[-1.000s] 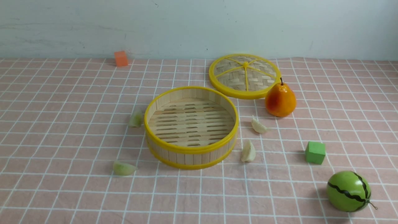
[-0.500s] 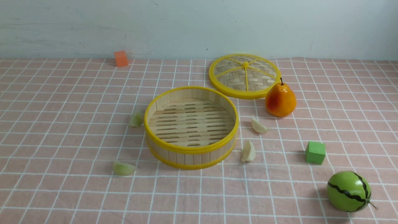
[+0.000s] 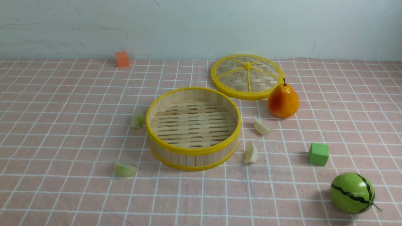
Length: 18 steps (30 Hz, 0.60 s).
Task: Put the dumplings into the steamer on the table with the pink tablecloth.
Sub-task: 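Reach for and grasp a dumpling on the table with the left gripper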
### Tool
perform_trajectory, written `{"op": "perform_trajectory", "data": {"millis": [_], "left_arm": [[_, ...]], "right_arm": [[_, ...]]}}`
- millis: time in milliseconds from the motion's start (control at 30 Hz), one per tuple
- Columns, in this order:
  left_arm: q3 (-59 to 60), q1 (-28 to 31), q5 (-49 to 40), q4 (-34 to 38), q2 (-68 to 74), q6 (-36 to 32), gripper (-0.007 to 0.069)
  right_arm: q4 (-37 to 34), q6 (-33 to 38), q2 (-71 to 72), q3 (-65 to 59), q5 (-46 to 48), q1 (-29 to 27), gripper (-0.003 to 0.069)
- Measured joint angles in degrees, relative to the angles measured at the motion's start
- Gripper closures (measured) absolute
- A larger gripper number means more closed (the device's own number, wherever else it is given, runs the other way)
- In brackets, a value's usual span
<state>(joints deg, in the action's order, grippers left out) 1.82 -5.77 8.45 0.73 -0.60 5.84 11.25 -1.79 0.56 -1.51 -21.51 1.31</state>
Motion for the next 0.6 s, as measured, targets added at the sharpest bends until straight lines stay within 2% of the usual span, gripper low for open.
{"op": "perform_trajectory", "data": {"millis": [133,200,233,333,433,533,600], "left_arm": [[0.0,0.0,8.6,0.2,0.0,0.4,0.0387],[0.0,0.0,11.0,0.2,0.0,2.3,0.0387],[0.0,0.0,13.7,0.4,0.0,7.2,0.0387],[0.0,0.0,17.1,0.6,0.0,18.5,0.0402],[-2.8,0.0,15.8,-1.8,0.7,25.1,0.0483],[-10.9,0.0,10.2,-5.5,5.7,27.8,0.0624],[-16.9,0.0,5.6,-8.0,10.7,28.1,0.0638]], "right_arm": [[0.5,-0.9,0.0,0.0,-17.2,0.0,0.042],[0.6,-1.9,0.0,0.0,-20.3,0.0,0.042],[0.8,-3.1,0.0,0.0,-21.6,0.0,0.042],[0.9,-6.9,0.0,0.0,-21.0,0.0,0.042],[1.1,-10.2,-0.2,2.0,-18.6,0.0,0.0429],[1.5,-11.4,-2.6,7.1,-12.8,0.0,0.0503],[1.6,-11.4,-5.3,11.6,-6.8,0.0,0.0587]]}}
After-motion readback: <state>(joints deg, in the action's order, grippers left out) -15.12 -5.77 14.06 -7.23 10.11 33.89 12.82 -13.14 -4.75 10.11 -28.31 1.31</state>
